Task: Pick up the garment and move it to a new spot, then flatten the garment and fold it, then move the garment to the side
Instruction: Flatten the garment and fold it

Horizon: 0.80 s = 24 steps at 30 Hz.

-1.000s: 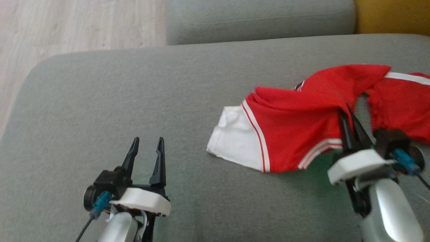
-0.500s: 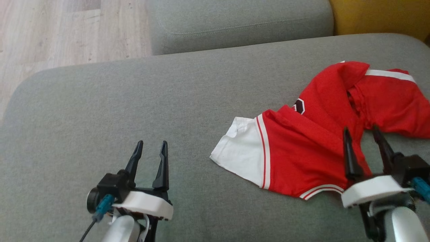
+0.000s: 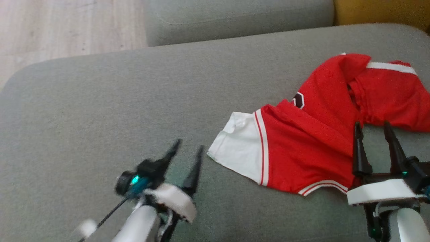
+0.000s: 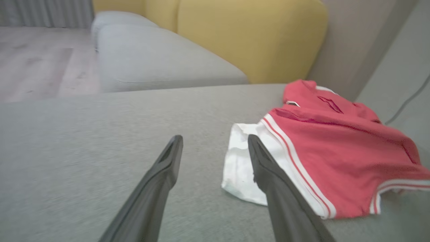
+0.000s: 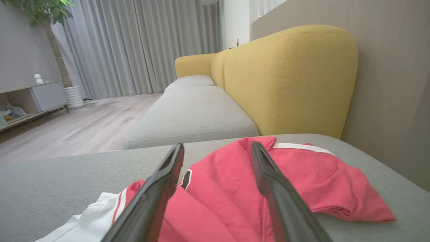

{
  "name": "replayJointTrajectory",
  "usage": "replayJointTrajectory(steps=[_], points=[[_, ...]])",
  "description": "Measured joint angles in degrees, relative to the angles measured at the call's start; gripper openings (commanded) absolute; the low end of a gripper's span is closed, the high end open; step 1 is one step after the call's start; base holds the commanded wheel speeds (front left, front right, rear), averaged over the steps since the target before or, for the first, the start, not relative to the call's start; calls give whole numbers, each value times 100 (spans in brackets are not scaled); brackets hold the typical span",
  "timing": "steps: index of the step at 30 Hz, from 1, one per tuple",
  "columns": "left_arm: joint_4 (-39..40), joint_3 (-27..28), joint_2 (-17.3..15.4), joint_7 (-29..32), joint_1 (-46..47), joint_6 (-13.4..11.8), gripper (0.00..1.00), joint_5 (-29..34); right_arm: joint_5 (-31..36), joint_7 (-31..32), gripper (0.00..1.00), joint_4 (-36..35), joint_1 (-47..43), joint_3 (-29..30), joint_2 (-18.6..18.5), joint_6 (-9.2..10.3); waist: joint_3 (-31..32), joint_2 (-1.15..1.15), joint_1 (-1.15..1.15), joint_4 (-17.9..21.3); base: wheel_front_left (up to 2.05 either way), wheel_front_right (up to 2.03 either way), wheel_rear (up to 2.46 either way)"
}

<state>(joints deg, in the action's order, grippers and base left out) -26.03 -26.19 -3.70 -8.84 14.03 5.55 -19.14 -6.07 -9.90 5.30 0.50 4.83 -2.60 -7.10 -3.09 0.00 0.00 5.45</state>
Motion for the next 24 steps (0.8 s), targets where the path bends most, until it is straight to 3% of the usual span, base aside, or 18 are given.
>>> replayJointTrajectory(steps=[4, 7, 24], points=[[-326, -557, 54, 787, 407, 109, 100, -80, 0, -70, 100, 57, 29, -8, 0, 0, -127, 0, 0, 152, 0, 0, 0], [-601, -671, 68, 1032, 564, 152, 100, -265, -49, -100, 100, 96, 87, -80, 1, 0, -228, 0, 0, 306, 0, 0, 0], [-2080, -706, 85, 1394, 1570, -100, 100, -549, -271, -330, 100, 307, 415, -151, 1, 0, -712, 0, 0, 1033, 0, 0, 0]])
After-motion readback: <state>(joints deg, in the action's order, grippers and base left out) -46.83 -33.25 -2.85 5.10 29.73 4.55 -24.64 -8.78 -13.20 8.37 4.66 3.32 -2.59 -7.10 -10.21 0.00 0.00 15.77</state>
